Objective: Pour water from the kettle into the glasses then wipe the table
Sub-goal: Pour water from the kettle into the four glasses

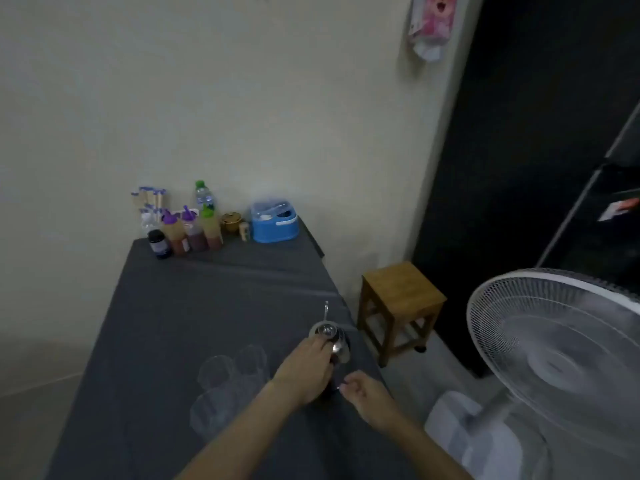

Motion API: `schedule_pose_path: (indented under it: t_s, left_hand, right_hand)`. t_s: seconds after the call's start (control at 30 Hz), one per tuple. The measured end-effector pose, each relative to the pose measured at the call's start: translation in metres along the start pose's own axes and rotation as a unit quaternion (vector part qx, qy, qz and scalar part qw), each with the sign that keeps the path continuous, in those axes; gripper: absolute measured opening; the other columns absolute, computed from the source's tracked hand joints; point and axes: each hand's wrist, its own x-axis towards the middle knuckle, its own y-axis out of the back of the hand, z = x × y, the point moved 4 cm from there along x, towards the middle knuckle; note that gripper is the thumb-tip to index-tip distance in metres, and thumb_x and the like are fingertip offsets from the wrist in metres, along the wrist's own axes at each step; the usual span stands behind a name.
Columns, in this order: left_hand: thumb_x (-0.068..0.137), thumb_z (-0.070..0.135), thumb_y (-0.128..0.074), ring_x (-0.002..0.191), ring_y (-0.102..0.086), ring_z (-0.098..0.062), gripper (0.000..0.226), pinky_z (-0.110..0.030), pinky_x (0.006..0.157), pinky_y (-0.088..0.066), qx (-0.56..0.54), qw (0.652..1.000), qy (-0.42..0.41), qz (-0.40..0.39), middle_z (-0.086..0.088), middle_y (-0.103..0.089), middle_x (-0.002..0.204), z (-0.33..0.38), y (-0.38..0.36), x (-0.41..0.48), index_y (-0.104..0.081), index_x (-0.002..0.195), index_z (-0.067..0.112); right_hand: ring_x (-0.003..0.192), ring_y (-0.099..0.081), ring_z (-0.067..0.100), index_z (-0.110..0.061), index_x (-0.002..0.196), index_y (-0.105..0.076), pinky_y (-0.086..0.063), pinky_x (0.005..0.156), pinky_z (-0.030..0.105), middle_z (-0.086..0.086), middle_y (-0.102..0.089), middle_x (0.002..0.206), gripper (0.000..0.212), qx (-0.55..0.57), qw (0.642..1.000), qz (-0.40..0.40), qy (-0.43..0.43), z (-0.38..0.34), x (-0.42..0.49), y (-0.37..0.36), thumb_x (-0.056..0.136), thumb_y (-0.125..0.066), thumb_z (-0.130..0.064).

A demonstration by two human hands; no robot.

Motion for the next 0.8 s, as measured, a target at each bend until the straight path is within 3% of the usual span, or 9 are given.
schedule_pose_path:
  t_s: [0.1, 0.2, 0.27, 0.4, 0.43, 0.5, 0.6, 0.67, 0.8]
  left_hand:
    - [0.083, 0.016, -0.037, 0.113, -0.060, -0.029, 0.048, -0.027, 0.097, -0.046, -0.019, 0.999, 0.019, 0.044, -0.014, -0.053, 0.134, -0.002, -0.017, 0.010, -0.057, 0.123, 0.002]
    - [0.086, 0.017, -0.038, 0.130, -0.046, -0.029, 0.056, -0.031, 0.112, -0.035, -0.021, 0.997, 0.047, 0.049, -0.016, -0.040, 0.147, -0.007, -0.034, 0.016, -0.042, 0.139, 0.000]
    - [0.082, 0.022, -0.038, 0.128, -0.051, -0.027, 0.056, -0.031, 0.107, -0.042, 0.003, 0.996, 0.053, 0.073, -0.015, -0.053, 0.138, -0.007, -0.033, 0.021, -0.051, 0.132, 0.001]
    - [0.078, 0.025, -0.040, 0.118, -0.058, -0.025, 0.051, -0.031, 0.097, -0.048, 0.036, 0.994, 0.055, 0.090, -0.010, -0.065, 0.123, -0.007, -0.034, 0.029, -0.055, 0.123, 0.005]
    - [0.082, 0.023, -0.040, 0.122, -0.057, -0.027, 0.050, -0.032, 0.102, -0.044, 0.031, 0.993, 0.060, 0.098, -0.013, -0.061, 0.129, -0.009, -0.035, 0.031, -0.054, 0.127, 0.003]
    - [0.095, 0.019, -0.037, 0.143, -0.033, -0.026, 0.052, -0.030, 0.118, -0.018, 0.013, 0.995, 0.059, 0.074, -0.015, -0.035, 0.152, -0.006, -0.039, 0.033, -0.036, 0.144, 0.001]
    - [0.101, 0.027, -0.025, 0.150, -0.005, -0.020, 0.056, -0.026, 0.119, 0.006, 0.019, 0.997, 0.055, 0.052, -0.009, -0.007, 0.162, -0.001, -0.050, 0.038, -0.012, 0.152, 0.006]
    - [0.099, 0.032, -0.021, 0.149, -0.013, -0.020, 0.058, -0.029, 0.120, -0.001, 0.033, 0.997, 0.043, 0.054, -0.008, -0.014, 0.161, 0.008, -0.059, 0.040, -0.019, 0.151, 0.007]
    - [0.098, 0.036, -0.034, 0.137, -0.042, -0.020, 0.054, -0.038, 0.112, -0.033, 0.048, 0.996, 0.024, 0.069, -0.008, -0.043, 0.149, 0.029, -0.081, 0.041, -0.043, 0.142, 0.007]
  right_hand:
    - [0.067, -0.050, -0.002, -0.021, 0.084, -0.054, -0.041, 0.065, 0.012, -0.012, -0.056, 0.075, 0.014, -0.002, 0.999, -0.043, 0.005, 0.005, 0.022, -0.011, 0.095, -0.056, -0.030]
    - [0.081, -0.063, 0.009, -0.012, 0.090, -0.059, -0.051, 0.078, 0.034, -0.001, -0.068, 0.090, 0.046, 0.020, 0.997, -0.058, 0.044, 0.006, 0.038, -0.029, 0.090, -0.050, -0.057]
    - [0.093, -0.066, 0.014, -0.008, 0.103, -0.060, -0.053, 0.085, 0.041, 0.002, -0.070, 0.100, 0.042, 0.074, 0.994, -0.067, 0.038, 0.006, 0.042, -0.034, 0.094, -0.050, -0.048]
    - [0.099, -0.066, 0.011, -0.010, 0.106, -0.061, -0.050, 0.090, 0.031, 0.002, -0.071, 0.105, 0.026, 0.202, 0.977, -0.070, -0.020, 0.011, 0.042, -0.039, 0.101, -0.044, -0.029]
    - [0.095, -0.066, 0.010, -0.012, 0.103, -0.062, -0.049, 0.088, 0.030, 0.000, -0.072, 0.099, 0.026, 0.218, 0.973, -0.068, -0.025, 0.015, 0.042, -0.039, 0.102, -0.042, -0.029]
    - [0.077, -0.063, 0.010, -0.009, 0.088, -0.060, -0.046, 0.079, 0.030, -0.002, -0.067, 0.078, 0.030, 0.209, 0.977, -0.044, -0.029, 0.021, 0.038, -0.031, 0.103, -0.039, -0.024]
    - [0.062, -0.052, 0.018, -0.010, 0.068, -0.053, -0.040, 0.069, 0.035, 0.001, -0.056, 0.059, 0.037, 0.215, 0.975, -0.024, -0.049, 0.038, 0.034, -0.009, 0.102, -0.039, -0.017]
    - [0.059, -0.047, 0.023, -0.010, 0.062, -0.051, -0.037, 0.063, 0.036, 0.004, -0.052, 0.054, 0.038, 0.248, 0.965, -0.001, -0.081, 0.053, 0.033, 0.005, 0.098, -0.040, -0.010]
    - [0.054, -0.046, 0.019, -0.006, 0.062, -0.054, -0.036, 0.049, 0.027, 0.005, -0.053, 0.052, 0.036, 0.314, 0.934, 0.064, -0.159, 0.074, 0.029, 0.033, 0.095, -0.040, -0.003]
